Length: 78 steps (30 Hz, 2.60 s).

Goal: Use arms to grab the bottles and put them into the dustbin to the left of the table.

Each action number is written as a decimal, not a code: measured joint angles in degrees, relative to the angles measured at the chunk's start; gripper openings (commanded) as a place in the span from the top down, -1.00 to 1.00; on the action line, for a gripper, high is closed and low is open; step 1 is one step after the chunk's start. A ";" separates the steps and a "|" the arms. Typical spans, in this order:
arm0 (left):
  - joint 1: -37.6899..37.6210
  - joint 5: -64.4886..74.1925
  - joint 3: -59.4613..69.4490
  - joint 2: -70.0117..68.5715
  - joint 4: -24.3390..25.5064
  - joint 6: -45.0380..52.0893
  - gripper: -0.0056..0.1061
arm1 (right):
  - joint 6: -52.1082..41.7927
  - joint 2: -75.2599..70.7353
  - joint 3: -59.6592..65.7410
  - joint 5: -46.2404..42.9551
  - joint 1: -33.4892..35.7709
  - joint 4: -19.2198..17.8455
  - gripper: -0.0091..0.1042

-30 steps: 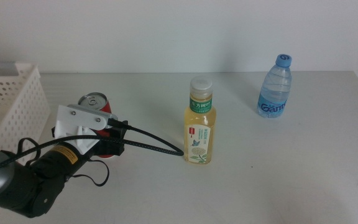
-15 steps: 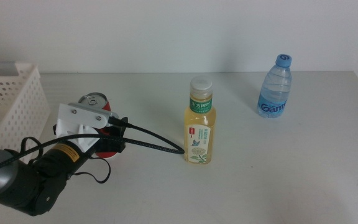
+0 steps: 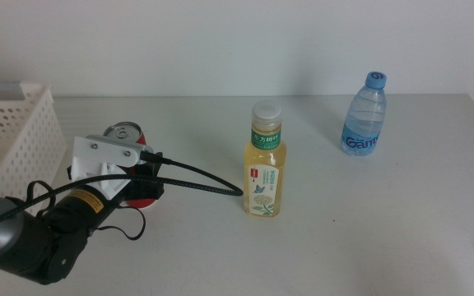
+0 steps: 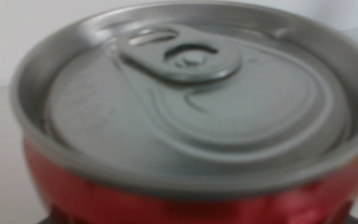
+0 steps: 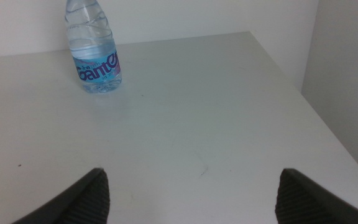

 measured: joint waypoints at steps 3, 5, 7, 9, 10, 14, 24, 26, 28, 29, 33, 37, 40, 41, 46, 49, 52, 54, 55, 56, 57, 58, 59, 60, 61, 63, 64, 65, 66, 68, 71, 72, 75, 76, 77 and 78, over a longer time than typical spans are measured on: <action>0.00 2.38 0.00 -1.06 -0.43 -0.11 0.80 | 0.00 0.00 0.00 0.00 0.00 0.00 -0.81; 0.00 6.48 0.00 -3.07 -0.62 -0.66 0.80 | 0.00 0.00 0.00 0.00 0.00 0.00 -0.81; 0.00 10.62 0.00 -5.68 -0.62 -1.45 0.80 | 0.00 0.00 0.00 0.00 0.00 0.00 -0.81; 0.00 15.41 0.13 -8.35 -0.62 -1.84 0.80 | 0.00 0.00 0.00 0.00 0.00 0.00 -0.81; 0.00 17.63 0.13 -9.99 -0.62 -1.97 0.80 | 0.00 0.00 0.00 0.00 0.00 0.00 -0.81; 0.00 25.52 0.13 -17.00 -0.62 -1.97 0.80 | 0.00 0.00 0.00 0.00 0.00 0.00 -0.81; 0.00 65.08 -13.01 -31.01 -0.87 -1.97 0.80 | 0.00 0.00 0.00 0.00 0.00 0.00 -0.81; 0.00 74.18 -17.66 -31.83 -0.87 -1.97 0.80 | 0.00 0.00 0.00 0.00 0.00 0.00 -0.81; 0.00 83.07 -23.28 -31.92 -1.05 -1.97 0.80 | 0.00 0.00 0.00 0.00 0.00 0.00 -0.81; 0.00 87.57 -26.06 -31.92 -1.10 -1.97 0.80 | 0.00 0.00 0.00 0.00 0.00 0.00 -0.81; 0.00 101.28 -35.70 -30.86 -0.97 -1.97 0.82 | 0.00 0.00 0.00 0.00 0.00 0.00 -0.81; 0.00 112.50 -45.21 -27.77 0.90 -1.32 0.88 | 0.00 0.00 0.00 0.00 0.00 0.00 -0.81; 0.22 119.89 -51.46 -24.48 2.36 0.64 0.93 | 0.00 0.00 0.00 0.00 0.00 0.00 -0.81; 0.59 121.94 -53.09 -23.17 2.34 1.32 0.93 | 0.00 0.00 0.00 0.00 0.00 0.00 -0.81; 5.12 128.39 -58.49 -17.30 2.13 2.62 0.93 | 0.00 0.00 0.00 0.00 0.00 0.00 -0.81; 8.83 129.51 -60.17 -15.53 2.13 3.34 0.93 | 0.00 0.00 0.00 0.00 0.00 0.00 -0.81; 12.39 129.78 -60.83 -14.99 1.57 6.15 0.93 | 0.00 0.00 0.00 0.00 0.00 0.00 -0.81; 14.49 130.51 -60.95 -14.92 0.85 8.80 0.93 | 0.00 0.00 0.00 0.00 0.00 0.00 -0.81; 15.36 130.79 -60.95 -14.86 0.68 9.98 0.93 | 0.00 0.00 0.00 0.00 0.00 0.00 -0.81; 16.27 130.91 -60.95 -14.80 0.53 10.80 0.93 | 0.00 0.00 0.00 0.00 0.00 0.00 -0.81; 17.82 130.97 -60.95 -14.62 0.43 11.71 0.93 | 0.00 0.00 0.00 0.00 0.00 0.00 -0.81; 18.94 130.99 -61.02 -14.41 0.38 12.47 0.93 | 0.00 0.00 0.00 0.00 0.00 0.00 -0.81; 20.38 130.99 -61.02 -14.04 0.27 13.24 0.93 | 0.00 0.00 0.00 0.00 0.00 0.00 -0.81; 21.79 130.99 -61.02 -13.57 0.19 13.90 0.93 | 0.00 0.00 0.00 0.00 0.00 0.00 -0.81; 22.87 130.99 -61.02 -13.11 0.19 14.53 0.93 | 0.00 0.00 0.00 0.00 0.00 0.00 -0.81; 25.21 130.93 -61.02 -11.75 0.13 15.56 0.93 | 0.00 0.00 0.06 0.00 0.00 0.00 -0.81; 26.15 130.87 -61.02 -11.02 0.13 15.95 0.93 | 0.00 0.00 0.06 0.00 0.00 0.00 -0.81; 26.88 130.81 -61.02 -10.28 0.13 16.30 0.93 | 0.00 0.00 0.06 0.00 0.00 0.00 -0.81; 27.45 130.68 -61.02 -9.52 0.13 16.52 0.93 | 0.00 0.00 0.06 0.00 0.00 0.00 -0.81; 28.01 130.25 -61.02 -8.13 -0.19 16.70 0.93 | 0.00 0.00 0.06 0.00 0.00 0.00 -0.81; 28.09 128.91 -61.02 -5.86 -0.33 16.69 0.93 | 0.00 0.00 0.06 0.00 0.00 0.00 -0.81; 28.09 128.26 -61.02 -5.03 -0.51 16.69 0.93 | 0.00 0.00 0.06 0.00 0.00 0.00 -0.81; 28.03 126.38 -61.02 -2.54 -0.92 16.69 0.93 | 0.00 0.00 0.06 0.00 0.00 0.00 -0.81; 28.03 125.94 -61.02 -1.67 -0.98 16.69 0.93 | 0.00 0.00 0.06 0.00 0.00 0.00 -0.81; 28.03 125.51 -61.02 -0.79 -1.05 16.69 0.93 | 0.00 0.00 0.06 0.00 0.00 0.00 -0.81; 28.03 125.05 -61.02 0.03 -1.05 16.69 0.93 | 0.00 0.00 0.06 0.00 0.00 0.00 -0.81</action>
